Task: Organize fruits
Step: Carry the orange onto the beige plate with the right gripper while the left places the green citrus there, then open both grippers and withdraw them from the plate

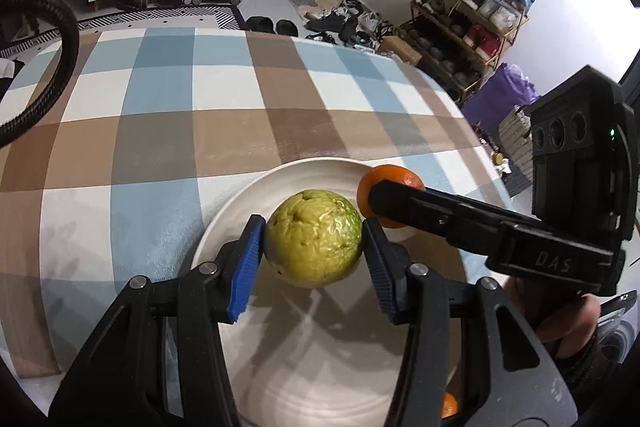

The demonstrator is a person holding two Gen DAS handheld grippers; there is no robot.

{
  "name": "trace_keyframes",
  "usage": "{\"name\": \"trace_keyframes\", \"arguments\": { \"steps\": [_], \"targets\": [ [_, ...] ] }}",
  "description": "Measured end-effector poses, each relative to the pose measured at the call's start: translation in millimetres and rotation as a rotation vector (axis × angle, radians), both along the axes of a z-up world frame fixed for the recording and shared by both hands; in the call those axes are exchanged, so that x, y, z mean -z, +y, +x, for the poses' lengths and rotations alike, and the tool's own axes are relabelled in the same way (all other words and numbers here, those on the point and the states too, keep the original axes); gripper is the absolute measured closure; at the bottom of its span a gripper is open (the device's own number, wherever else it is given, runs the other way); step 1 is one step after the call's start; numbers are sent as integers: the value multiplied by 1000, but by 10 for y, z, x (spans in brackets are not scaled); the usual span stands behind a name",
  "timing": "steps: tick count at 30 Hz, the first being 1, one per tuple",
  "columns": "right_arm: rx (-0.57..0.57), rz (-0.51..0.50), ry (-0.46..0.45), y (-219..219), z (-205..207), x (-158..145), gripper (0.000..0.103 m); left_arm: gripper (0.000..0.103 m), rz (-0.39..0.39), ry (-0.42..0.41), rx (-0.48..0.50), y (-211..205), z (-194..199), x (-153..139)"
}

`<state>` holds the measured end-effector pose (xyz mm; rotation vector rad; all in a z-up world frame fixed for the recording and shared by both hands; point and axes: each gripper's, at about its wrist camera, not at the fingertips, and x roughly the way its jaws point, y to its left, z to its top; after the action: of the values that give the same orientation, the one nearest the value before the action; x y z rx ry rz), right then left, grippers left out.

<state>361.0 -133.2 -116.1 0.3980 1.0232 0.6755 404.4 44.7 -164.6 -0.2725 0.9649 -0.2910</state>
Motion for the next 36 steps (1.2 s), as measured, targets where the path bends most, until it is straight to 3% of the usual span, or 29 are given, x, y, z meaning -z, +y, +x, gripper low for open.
{"name": "trace_keyframes", "arguments": {
  "steps": [3, 6, 11, 14, 16, 19, 25, 36],
  "targets": [
    [14, -11, -1, 29, -6, -10, 60, 56, 11, 4, -4, -8, 40, 51],
    [39, -15, -1, 18, -12, -21, 47, 56, 22, 21, -15, -27, 77, 88],
    [46, 3, -30, -30, -77, -153, 42, 54, 47, 18, -47, -24, 56, 64],
    [71, 12, -61, -120, -186, -298, 33, 43, 38, 10, -50, -10, 1, -35],
    [92, 28, -81, -209, -281, -412, 30, 26, 56, -12, -68, -8, -77, -138],
    [114, 34, -115, -326, -465, -595, 22, 21, 76, -44, -82, -9, -196, -293],
    [140, 15, -201, -552, -970, -911, 4, 21, 101, -83, -105, -49, -558, -601],
    [201, 18, -315, -915, -1880, -987, 0, 14, 173, -213, -147, -318, -1512, -1114]
  ]
}}
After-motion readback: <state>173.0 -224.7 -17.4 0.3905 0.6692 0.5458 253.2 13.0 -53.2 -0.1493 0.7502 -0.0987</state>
